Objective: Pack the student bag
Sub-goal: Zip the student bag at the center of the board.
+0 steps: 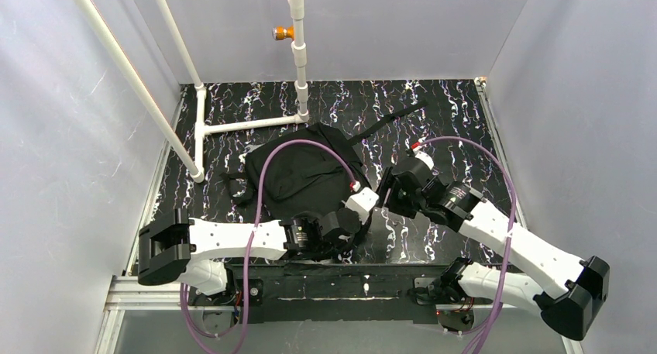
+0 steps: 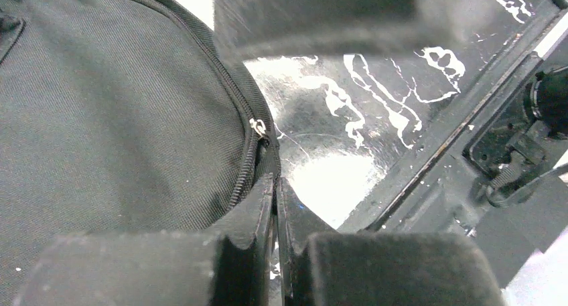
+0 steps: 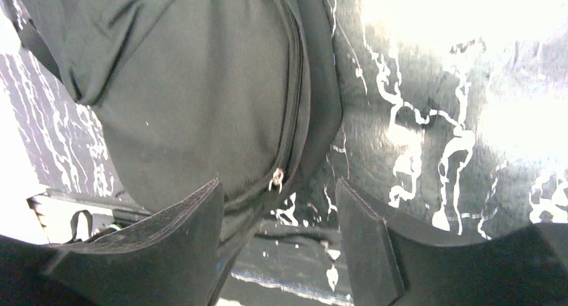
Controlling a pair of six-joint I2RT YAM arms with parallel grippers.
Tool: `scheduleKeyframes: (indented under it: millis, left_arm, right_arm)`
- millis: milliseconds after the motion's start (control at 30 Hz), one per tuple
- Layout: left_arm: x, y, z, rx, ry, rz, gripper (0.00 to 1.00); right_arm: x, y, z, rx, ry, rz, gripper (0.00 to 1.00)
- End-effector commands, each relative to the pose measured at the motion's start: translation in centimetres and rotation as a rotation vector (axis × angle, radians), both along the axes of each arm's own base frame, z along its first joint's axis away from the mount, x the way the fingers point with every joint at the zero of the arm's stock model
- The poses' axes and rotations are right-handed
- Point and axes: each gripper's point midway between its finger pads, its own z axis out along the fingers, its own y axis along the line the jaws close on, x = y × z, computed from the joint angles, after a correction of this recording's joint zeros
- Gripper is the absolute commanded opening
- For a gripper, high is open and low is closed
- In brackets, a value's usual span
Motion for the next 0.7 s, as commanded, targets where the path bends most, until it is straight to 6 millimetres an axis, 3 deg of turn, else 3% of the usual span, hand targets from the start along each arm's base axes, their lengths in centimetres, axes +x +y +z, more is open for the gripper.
scheduleKeyframes:
  millis: [0,100,300,433,533,600,667]
  left_arm:
    - [-0.7,0.1,2.1,-0.079,0.050,0.014,0.00]
    - [-1.4,0.3,2.3,-0.089,0.089,0.003,0.00]
    - [-2.2,1.7,1.6,-0.021,0.191,0.067,0.00]
    - [-2.0,2.0,0.9,-0.030,0.222,0.105,0.00]
    - [-1.9,1.9,0.5,-0.033,0.258,0.111,0.00]
    - [-1.7,2.0,0.1,-0.029,0.275,0.126,0.00]
    - [-1.3,2.9,-0.5,0.004,0.286,0.169,0.00]
  right_arm:
    - [2.9,0.0,0.6,0.038,-0.102,-0.007,0.71]
    - [3.6,1.1,-1.0,0.153,-0.051,0.073,0.72]
    - [2.8,3.5,-4.0,0.253,0.043,0.250,0.67]
    - [2.1,5.0,-5.0,0.346,0.080,0.280,0.59]
    - [2.2,5.1,-5.7,0.353,0.080,0.270,0.57]
    - [2.4,5.3,-6.0,0.362,0.082,0.258,0.46]
    - [2.8,4.9,-6.6,0.340,0.082,0.222,0.23]
